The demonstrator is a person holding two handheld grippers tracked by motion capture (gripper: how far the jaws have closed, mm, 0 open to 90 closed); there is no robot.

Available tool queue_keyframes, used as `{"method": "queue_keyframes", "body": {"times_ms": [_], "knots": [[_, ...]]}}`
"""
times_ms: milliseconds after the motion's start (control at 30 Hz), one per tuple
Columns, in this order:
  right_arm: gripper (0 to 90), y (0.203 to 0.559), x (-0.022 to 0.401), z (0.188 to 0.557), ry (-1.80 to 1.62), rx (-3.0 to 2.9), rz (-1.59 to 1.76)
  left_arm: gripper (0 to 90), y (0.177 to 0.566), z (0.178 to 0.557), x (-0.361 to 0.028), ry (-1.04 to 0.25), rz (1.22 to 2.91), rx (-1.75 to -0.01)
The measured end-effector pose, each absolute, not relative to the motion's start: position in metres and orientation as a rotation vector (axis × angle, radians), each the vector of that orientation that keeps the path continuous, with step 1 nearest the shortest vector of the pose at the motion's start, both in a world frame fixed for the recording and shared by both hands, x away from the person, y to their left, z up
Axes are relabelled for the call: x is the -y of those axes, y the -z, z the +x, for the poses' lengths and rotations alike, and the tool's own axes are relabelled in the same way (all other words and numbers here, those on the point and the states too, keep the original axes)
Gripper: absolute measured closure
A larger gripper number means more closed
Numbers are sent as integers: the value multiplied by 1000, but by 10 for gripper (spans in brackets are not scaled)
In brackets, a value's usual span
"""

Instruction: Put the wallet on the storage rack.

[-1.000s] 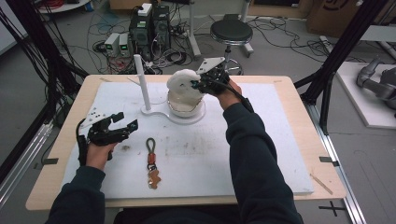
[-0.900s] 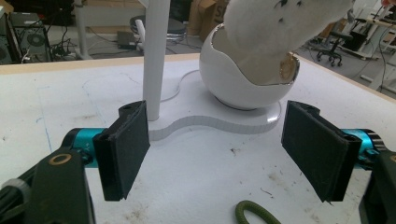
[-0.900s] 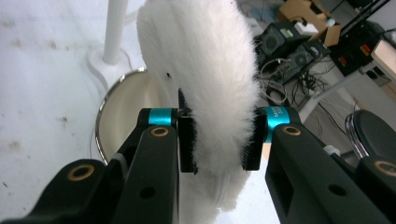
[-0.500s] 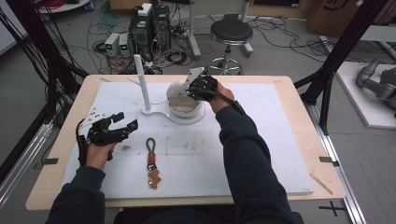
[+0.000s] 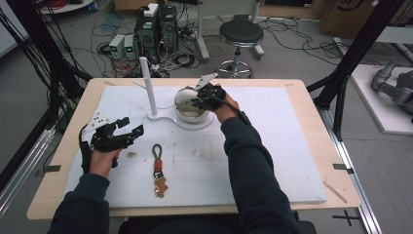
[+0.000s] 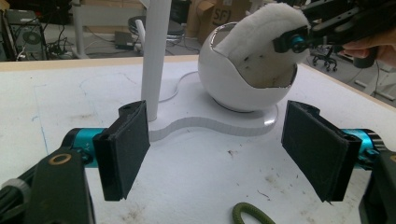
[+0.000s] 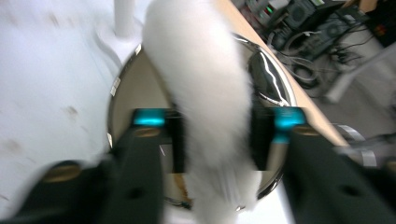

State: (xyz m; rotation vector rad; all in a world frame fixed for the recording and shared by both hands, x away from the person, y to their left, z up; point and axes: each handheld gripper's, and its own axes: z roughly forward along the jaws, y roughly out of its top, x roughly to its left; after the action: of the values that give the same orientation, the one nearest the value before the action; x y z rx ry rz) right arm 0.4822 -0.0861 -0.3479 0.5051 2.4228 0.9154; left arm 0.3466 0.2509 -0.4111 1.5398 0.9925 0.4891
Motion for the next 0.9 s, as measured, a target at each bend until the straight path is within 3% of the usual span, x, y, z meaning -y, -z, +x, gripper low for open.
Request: {"method": "queue_keyframes", "body": {"times_ms": [33,200,300,600,900], "knots": [[538,348,91,482,-976,-2414,554,233,411,346,-251,-488,1538,-994],[399,347,125,478,-1160,-2373,717,233,412,346,-250,-483,1535,-994],[415,345,147,468,-1225,-2286,731,233,412,346,-250,-483,1540,-992],[345,340,225,422,-1323,-2145,856,234,412,345,-248,-481,1551,-980],[262,358,302,361,-1306,-2025,941,233,412,342,-242,-490,1569,-970]]}}
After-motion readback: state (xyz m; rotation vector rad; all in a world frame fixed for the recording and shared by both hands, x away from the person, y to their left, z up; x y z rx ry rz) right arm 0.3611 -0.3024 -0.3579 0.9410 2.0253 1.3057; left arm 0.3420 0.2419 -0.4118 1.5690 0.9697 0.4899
